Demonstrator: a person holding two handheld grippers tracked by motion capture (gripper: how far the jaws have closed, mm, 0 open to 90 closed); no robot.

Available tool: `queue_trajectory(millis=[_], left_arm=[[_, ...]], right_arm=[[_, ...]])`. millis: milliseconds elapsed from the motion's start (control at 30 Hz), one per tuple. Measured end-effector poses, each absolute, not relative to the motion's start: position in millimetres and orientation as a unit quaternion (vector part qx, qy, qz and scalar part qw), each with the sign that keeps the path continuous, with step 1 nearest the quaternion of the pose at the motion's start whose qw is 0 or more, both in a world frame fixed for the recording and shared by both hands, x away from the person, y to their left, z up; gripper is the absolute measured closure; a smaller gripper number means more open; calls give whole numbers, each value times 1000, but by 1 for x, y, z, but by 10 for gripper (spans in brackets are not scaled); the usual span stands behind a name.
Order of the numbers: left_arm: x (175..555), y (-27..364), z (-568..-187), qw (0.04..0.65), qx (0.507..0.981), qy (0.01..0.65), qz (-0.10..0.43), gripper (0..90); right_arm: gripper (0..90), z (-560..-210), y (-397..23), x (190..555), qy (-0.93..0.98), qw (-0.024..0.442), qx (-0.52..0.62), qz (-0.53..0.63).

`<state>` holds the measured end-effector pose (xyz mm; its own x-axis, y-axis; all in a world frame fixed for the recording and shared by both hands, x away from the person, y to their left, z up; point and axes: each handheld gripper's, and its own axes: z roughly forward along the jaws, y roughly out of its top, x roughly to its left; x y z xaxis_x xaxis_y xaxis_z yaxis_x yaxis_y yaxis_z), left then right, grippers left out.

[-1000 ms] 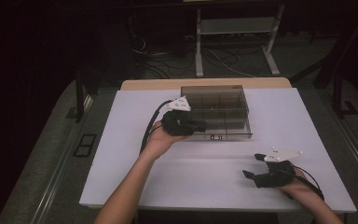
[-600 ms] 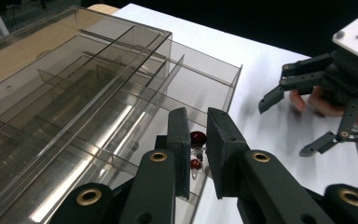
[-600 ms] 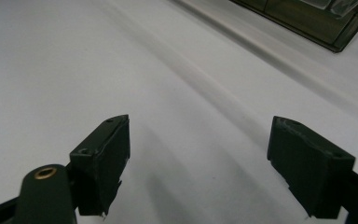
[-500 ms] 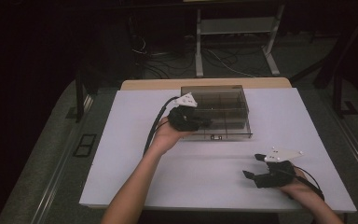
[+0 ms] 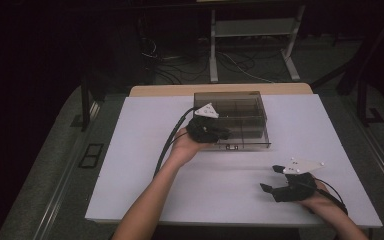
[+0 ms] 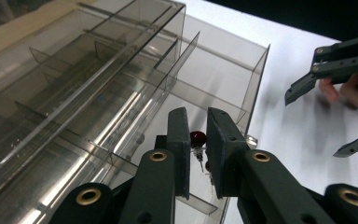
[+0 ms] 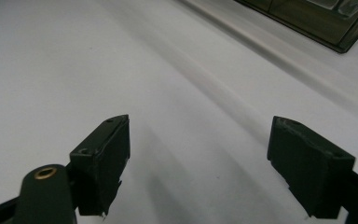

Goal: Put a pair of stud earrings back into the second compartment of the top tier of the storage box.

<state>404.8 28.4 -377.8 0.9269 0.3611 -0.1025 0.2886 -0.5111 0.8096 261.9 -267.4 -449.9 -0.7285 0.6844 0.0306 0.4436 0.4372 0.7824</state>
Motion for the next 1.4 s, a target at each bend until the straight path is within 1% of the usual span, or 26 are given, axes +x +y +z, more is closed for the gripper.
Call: queue_trajectory(millis=[367, 700, 1067, 1267, 1400], left_arm=[[403, 26, -382, 443, 874, 192, 49, 788], [402, 27, -382, 444, 874, 193, 49, 767], [398, 38, -370, 468, 861, 193, 44, 709], [391, 43, -364, 475, 857, 194, 38, 664], [385, 47, -364, 475, 858, 194, 33, 614]], right_arm=[[204, -450, -267, 263, 836, 146, 336, 408], [204, -450, -267, 262, 838, 147, 333, 407], [204, -450, -267, 263, 838, 150, 332, 407], [204, -450, -267, 262, 838, 148, 332, 408], [204, -450, -267, 262, 837, 147, 332, 409]])
